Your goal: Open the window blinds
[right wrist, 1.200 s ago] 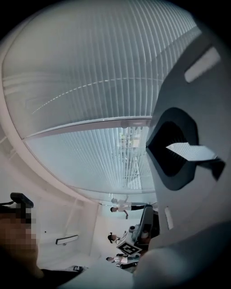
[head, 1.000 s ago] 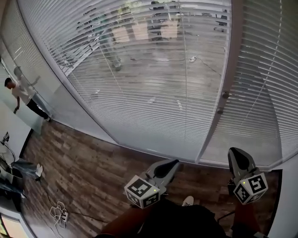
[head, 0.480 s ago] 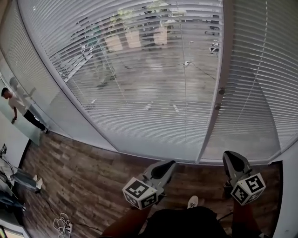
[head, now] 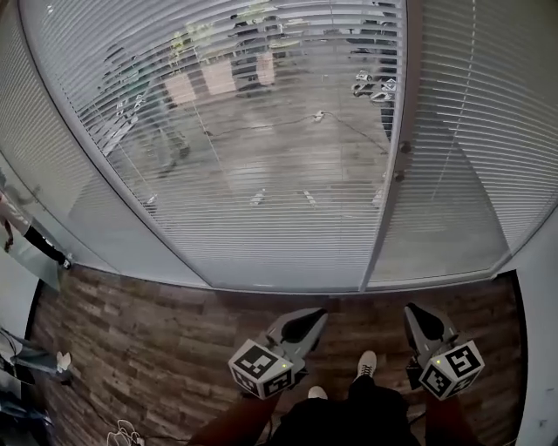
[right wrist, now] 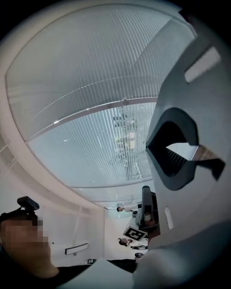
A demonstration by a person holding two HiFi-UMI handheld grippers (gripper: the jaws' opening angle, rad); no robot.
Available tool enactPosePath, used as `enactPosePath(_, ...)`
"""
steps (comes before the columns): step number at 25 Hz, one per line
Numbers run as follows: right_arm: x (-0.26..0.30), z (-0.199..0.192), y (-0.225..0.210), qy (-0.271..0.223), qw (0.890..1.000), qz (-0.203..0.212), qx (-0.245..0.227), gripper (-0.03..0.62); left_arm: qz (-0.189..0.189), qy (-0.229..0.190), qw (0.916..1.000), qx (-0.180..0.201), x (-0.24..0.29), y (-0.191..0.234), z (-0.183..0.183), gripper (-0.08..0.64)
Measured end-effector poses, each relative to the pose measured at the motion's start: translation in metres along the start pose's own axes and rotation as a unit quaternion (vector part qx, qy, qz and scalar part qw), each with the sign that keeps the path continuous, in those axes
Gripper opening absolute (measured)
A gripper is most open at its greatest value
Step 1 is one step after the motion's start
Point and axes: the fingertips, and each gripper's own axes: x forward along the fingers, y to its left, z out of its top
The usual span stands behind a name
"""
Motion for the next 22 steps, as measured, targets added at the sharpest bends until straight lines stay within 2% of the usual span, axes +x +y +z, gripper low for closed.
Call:
enactPosePath(4, -0.026, -0.016, 0.016, 0.007, 1.0, -0.016, -0.005, 0.025, -0.008, -0.002, 0.9999, -0.008, -0.01, -0.009, -0.013, 0.0)
enactPosePath(9, -0.033, -0.022, 0.021, 0.01, 1.0, -0.019, -0.004, 0.025, -0.007, -0.005, 0.9999, -0.007, -0.018, -0.014, -0.014, 0.0)
enactPosePath(16, -0.036, -0.023, 0.011, 0.016, 0.999, 0.024, -0.021, 0.025, 0.023, -0.021, 0.9995, -0.007, -0.002, -0.021, -0.013, 0.0)
enactPosePath(19, -0.047, -0.008, 0.011, 0.019, 0.998, 0.041, -0.038, 0.025, 0.028, -0.033, 0.999, -0.004, 0.008, -0.036, 0.001, 0.0)
enactPosePath(22, -0.057, -0.007, 0.002, 0.023, 0.998, 0.049, -0.034, 0.024, 0.027, -0.036, 0.999, -0.003, 0.019, -0.053, 0.004, 0.0)
